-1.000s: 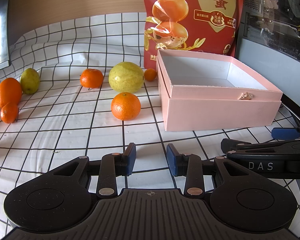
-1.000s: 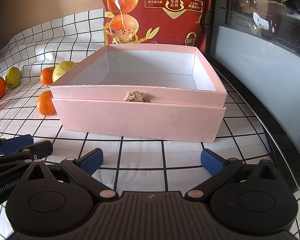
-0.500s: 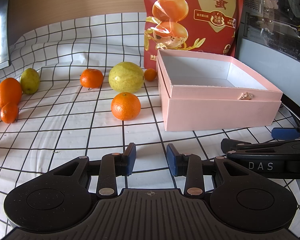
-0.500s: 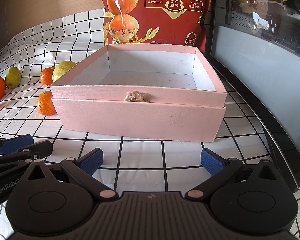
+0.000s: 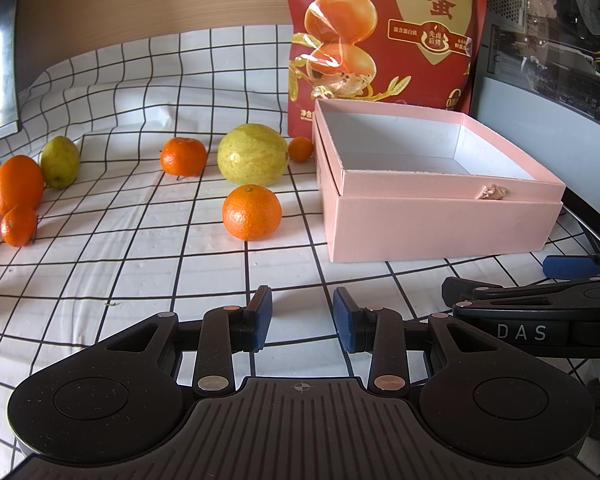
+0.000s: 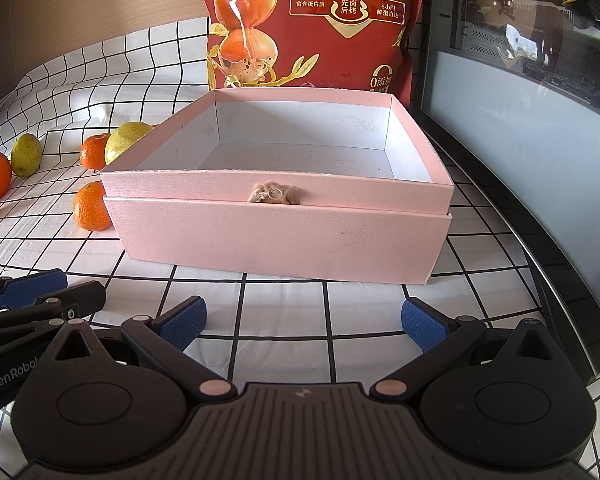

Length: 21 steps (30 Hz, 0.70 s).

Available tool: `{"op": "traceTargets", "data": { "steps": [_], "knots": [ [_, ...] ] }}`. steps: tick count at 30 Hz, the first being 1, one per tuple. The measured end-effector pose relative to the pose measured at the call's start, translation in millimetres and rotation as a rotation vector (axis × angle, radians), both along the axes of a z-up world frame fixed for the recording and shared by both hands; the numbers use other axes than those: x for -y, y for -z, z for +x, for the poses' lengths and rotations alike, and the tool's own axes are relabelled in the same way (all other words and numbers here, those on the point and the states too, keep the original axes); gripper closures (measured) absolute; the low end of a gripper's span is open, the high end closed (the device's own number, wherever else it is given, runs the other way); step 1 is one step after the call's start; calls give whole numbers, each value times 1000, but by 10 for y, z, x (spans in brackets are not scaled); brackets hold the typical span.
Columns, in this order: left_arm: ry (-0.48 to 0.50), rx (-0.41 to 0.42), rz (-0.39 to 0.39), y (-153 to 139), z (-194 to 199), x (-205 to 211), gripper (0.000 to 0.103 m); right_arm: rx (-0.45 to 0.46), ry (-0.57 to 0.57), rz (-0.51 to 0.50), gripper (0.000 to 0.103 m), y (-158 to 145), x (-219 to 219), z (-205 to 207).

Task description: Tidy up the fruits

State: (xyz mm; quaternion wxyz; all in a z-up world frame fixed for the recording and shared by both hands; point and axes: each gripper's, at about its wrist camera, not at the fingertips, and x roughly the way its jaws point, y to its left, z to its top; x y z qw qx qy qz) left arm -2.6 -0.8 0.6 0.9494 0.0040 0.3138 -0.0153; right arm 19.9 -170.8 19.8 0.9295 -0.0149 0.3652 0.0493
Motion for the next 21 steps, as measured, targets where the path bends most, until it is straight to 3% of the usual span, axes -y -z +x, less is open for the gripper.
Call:
{"op": "traceTargets", "data": {
  "steps": [7,11,14,18,21],
  "knots": [
    [0,0,-3,1,5,-9,65,-17,-28,-1,0,-11,25,24],
    [33,4,-49,-2,-12,-95,64,-86,-74,-5,0,-67,52,71],
    [79,14,-134,-4,-89,-219,64,-93,-81,-6,0,-62,66,36],
    [119,105,-175,-106,-395,-463,64,-116,-91,-14,0,-83,65,41],
    [74,178,-207,-262,-623,-881,64,-122,-116,-16,0,-86,63,56]
  ]
}}
